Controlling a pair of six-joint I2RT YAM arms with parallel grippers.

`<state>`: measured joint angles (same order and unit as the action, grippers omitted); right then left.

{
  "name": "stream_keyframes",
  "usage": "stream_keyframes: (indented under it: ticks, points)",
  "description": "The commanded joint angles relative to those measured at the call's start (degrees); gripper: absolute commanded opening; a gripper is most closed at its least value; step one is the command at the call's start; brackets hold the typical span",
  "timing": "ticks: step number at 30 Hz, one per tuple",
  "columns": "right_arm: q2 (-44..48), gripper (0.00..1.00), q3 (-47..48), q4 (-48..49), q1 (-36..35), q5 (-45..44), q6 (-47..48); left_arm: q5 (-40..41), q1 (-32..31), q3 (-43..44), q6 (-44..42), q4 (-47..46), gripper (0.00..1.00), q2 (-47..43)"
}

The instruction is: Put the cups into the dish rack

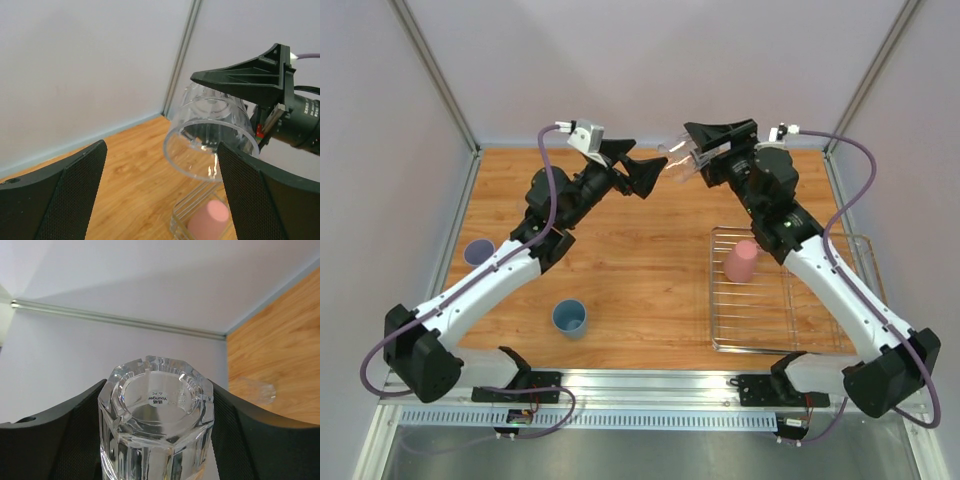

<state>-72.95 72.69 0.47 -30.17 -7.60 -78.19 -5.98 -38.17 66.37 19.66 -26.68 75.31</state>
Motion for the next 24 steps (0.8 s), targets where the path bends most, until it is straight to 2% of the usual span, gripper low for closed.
stream_keyframes:
  ticks: [1,2,3,4,7,10,13,17,24]
  points:
    - [5.61,0.01,1.15,-8.28,6.15,-3.48,14.09,2.72,-0.06,3.15,-5.86,6.8,1.0,-6.04]
    - [6.67,0.01,0.79,-10.12,7.22,-5.22,17.17,3.6,0.11,3.41,-6.56,10.03,1.0,-7.09]
    - [7.81,0.0,0.27,-13.01,8.1,-6.63,25.2,4.56,0.29,3.68,-7.26,11.72,1.0,-8.85]
    - [10.6,0.01,-0.08,-14.78,9.33,-8.21,29.11,4.75,0.55,4.03,-8.31,13.56,1.0,-9.56]
    - [16.23,0.01,-3.4,-19.01,9.7,-21.1,44.4,5.63,0.99,5.44,-8.41,22.6,1.0,-11.41]
    - [20.11,0.01,-10.86,-20.77,9.69,-30.68,54.09,7.2,1.17,4.3,-7.8,24.39,1.0,-12.73]
    - [24.51,0.0,-17.29,-22.62,9.78,-39.04,56.04,7.03,1.26,2.19,-7.01,24.48,1.0,-13.61]
    - [28.12,0.0,-27.84,-20.86,9.78,-43.54,54.82,6.51,1.35,0.52,-6.04,24.66,1.0,-13.78]
    - [23.92,0.01,-31.37,-22.36,9.78,-50.68,49.1,6.24,1.26,-1.59,-3.93,24.83,1.0,-14.4]
